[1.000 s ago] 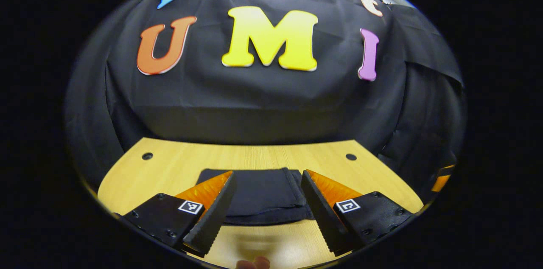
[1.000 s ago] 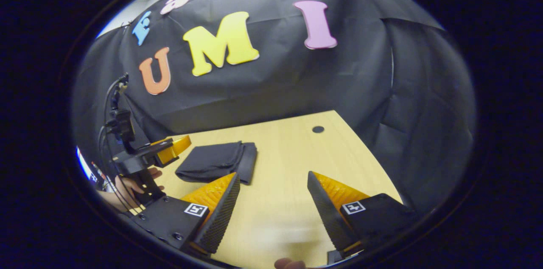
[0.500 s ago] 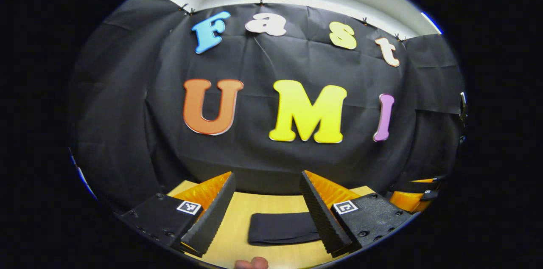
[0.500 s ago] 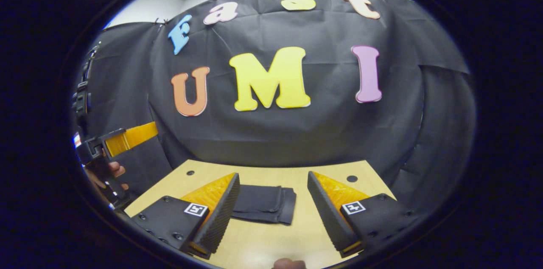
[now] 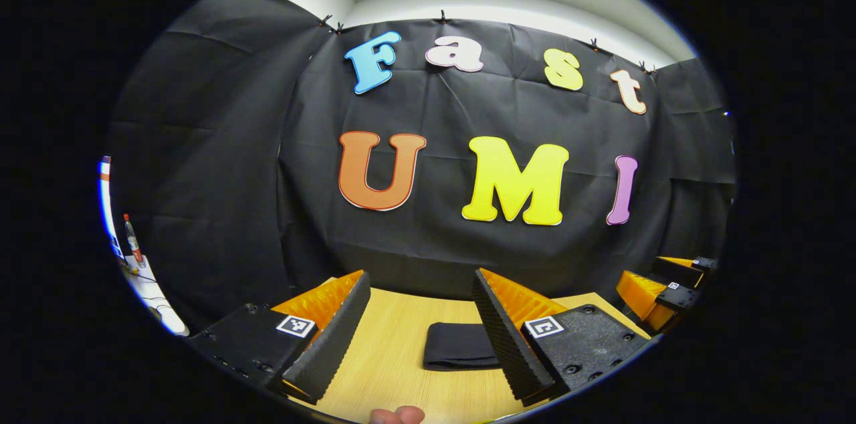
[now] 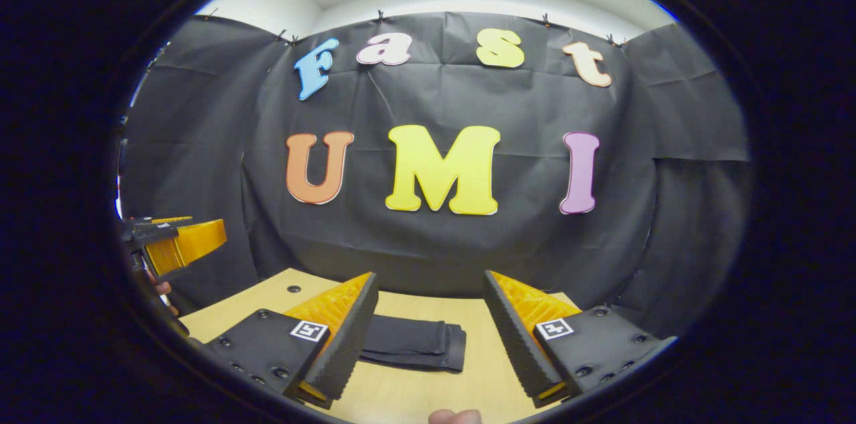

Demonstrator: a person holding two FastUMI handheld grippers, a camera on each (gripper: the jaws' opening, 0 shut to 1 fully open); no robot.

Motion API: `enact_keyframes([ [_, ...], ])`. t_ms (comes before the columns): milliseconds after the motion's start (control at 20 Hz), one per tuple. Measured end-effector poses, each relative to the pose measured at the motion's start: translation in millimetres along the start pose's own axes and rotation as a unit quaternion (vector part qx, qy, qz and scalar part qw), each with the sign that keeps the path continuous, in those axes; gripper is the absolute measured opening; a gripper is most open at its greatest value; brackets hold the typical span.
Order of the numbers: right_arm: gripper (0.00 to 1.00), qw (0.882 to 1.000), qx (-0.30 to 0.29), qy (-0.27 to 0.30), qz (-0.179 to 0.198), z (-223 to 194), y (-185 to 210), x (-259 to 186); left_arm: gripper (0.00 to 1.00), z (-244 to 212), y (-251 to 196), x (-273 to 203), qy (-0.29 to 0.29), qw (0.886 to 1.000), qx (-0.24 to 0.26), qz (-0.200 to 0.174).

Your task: Grasp the waist and the cuffs of the jeans and fold them to make the two legs overlap; first hold the waist and fold one-third of the jeans toward the cuffs, then hold the cuffs and fold the remaining one-third in the same direction to finish folding.

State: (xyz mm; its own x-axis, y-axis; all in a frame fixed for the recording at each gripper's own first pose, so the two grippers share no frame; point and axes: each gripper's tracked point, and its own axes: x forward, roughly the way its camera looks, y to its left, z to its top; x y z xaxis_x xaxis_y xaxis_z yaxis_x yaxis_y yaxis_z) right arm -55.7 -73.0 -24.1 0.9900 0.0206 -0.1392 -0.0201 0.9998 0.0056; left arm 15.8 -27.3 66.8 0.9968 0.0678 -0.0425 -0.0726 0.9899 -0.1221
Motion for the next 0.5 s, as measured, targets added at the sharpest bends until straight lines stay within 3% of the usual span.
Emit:
enact_keyframes([
  [250,0.93,1.000,0.017,-0.006,-0.001,2.2,7.5,-4.1,0.98,-3.4,8.8,-4.7,-0.008,1.000,0.010,0.004],
  [500,0.93,1.000,0.014,-0.005,-0.004,-2.4,9.9,-6.3,0.98,0.4,0.1,-5.5,-0.027,0.999,0.015,-0.017],
])
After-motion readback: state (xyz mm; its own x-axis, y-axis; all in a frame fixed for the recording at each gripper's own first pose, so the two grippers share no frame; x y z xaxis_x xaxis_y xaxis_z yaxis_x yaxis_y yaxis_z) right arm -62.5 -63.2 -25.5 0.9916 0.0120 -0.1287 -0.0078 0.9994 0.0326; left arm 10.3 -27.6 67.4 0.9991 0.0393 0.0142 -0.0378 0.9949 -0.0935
